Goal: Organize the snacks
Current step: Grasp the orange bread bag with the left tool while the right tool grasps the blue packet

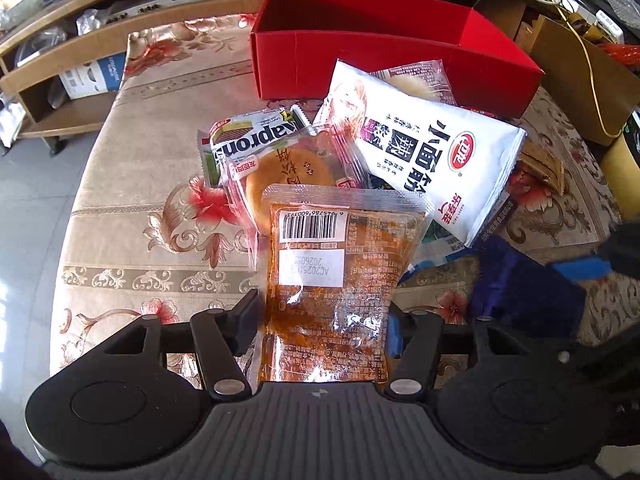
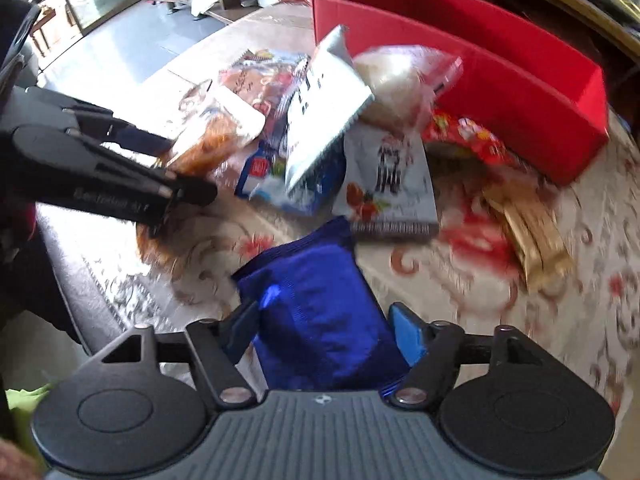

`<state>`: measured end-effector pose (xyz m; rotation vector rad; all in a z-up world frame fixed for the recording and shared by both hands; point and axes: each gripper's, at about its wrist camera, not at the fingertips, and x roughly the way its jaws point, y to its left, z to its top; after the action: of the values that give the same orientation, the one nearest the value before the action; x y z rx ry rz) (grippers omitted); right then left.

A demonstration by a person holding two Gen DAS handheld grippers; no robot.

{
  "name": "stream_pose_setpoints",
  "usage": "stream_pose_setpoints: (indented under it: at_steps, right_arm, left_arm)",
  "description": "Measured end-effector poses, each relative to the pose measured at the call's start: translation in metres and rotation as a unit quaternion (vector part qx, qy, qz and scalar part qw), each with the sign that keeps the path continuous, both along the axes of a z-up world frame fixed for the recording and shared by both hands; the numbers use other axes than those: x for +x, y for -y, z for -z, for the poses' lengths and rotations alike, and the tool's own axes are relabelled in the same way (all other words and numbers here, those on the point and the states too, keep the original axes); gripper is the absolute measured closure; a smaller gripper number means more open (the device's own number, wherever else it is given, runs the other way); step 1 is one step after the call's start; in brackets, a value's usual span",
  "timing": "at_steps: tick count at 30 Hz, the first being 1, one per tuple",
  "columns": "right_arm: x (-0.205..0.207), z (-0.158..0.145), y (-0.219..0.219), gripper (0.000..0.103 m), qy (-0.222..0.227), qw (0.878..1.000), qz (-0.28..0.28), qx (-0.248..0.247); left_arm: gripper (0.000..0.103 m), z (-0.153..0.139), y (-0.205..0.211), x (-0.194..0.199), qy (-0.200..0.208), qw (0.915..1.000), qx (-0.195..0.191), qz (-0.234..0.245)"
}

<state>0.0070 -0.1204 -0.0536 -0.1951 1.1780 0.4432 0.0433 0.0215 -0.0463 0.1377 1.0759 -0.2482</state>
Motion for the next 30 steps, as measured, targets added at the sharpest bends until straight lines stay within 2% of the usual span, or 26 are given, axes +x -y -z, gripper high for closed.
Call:
stream_pose_setpoints:
  at_steps: [5, 8, 12, 13, 14, 16, 17, 19, 22, 30]
  right_arm:
    - [-0.016, -0.001, 0.0, 0.035, -0.007, 1.0, 0.022, 0.006]
    - [-0.022, -0.002, -0.008, 0.032, -0.002, 1.0, 0.011, 0.01]
    - [-0.015, 0.002, -0.017, 0.024, 0.008, 1.0, -0.005, -0.022]
    - [-0.019, 0.0, -0.019, 0.025, 0.013, 0.999, -0.009, -0.033]
    - [-0.021, -0.001, -0.02, 0.027, 0.016, 0.999, -0.006, -0.034]
    - [-0.023, -0.004, -0.017, 0.039, 0.017, 0.999, 0.009, -0.029]
    - [-0.023, -0.003, -0.014, 0.04, 0.019, 0.999, 0.017, -0.029]
    - [-0.024, -0.003, -0.007, 0.041, 0.016, 0.999, 0.037, -0.026]
    - [-0.029, -0.007, -0.001, 0.041, 0.023, 0.998, 0.052, -0.027]
    - [-0.03, -0.032, 0.007, 0.041, 0.059, 0.994, 0.093, 0.004]
  left_arm:
    - [0.035, 0.001, 0.0, -0.003, 0.003, 1.0, 0.006, 0.003]
    - [0.028, 0.003, 0.0, -0.003, 0.005, 0.9999, 0.009, 0.001]
    - [0.011, 0.008, 0.005, -0.004, 0.017, 0.999, 0.041, -0.002]
    - [0.009, 0.009, 0.002, -0.003, 0.015, 0.9992, 0.037, -0.007]
    - [0.01, 0.01, -0.002, -0.001, 0.011, 0.9995, 0.026, -0.014]
    - [0.017, 0.008, -0.004, -0.003, 0.015, 0.9994, 0.029, -0.013]
    - [0.02, 0.007, -0.004, -0.005, 0.017, 0.9994, 0.028, -0.011]
    - [0.036, 0.003, -0.005, -0.009, 0.02, 0.9995, 0.022, -0.006]
    - [0.044, -0.002, -0.004, -0.016, 0.023, 0.9995, 0.019, -0.007]
    - [0.049, -0.02, -0.005, -0.027, 0.044, 0.999, 0.0, -0.01]
